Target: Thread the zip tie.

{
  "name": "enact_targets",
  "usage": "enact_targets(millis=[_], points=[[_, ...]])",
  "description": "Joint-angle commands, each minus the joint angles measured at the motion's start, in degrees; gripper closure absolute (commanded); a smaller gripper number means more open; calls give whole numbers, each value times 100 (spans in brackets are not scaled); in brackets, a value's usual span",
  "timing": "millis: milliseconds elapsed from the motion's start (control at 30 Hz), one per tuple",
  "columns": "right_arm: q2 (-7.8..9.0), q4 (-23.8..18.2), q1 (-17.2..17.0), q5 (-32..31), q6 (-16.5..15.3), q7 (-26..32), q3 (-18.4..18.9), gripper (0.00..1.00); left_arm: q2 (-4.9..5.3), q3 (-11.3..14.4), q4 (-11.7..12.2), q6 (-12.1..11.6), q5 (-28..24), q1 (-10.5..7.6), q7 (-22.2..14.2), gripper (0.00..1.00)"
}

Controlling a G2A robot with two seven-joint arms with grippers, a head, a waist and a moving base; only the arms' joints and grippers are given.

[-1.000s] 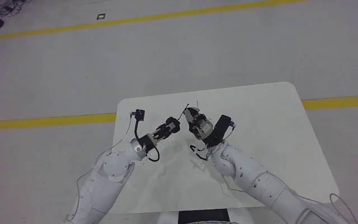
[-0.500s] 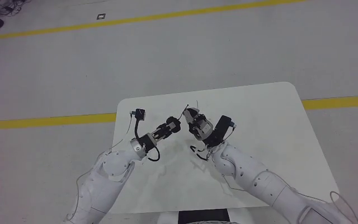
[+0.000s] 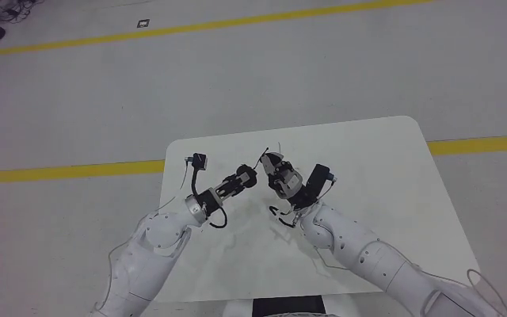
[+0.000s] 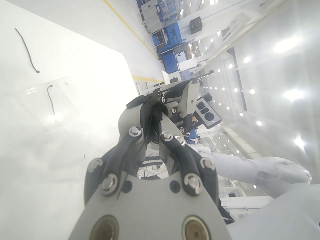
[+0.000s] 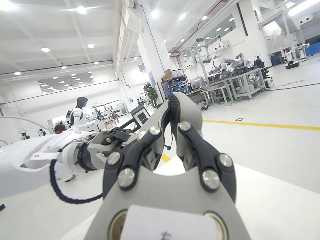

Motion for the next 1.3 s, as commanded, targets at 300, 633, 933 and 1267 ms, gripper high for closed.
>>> enact_targets(millis=[300,633,933,1267], points=[[14,52,71,108,0,59,-152,100,-23,-9,-30,0,-103,0,-96,100],[31,53,96,259,0,-92,-216,100,-45,-26,-19,0,-92,30,-112,100],[72,-22,108,609,0,-236,-301,100,-64,-30,-26,0,-70,46,-129,100],[127,13,189,715,0,-271,-427,100,-84,-40,-18,0,-69,40,-137,100]])
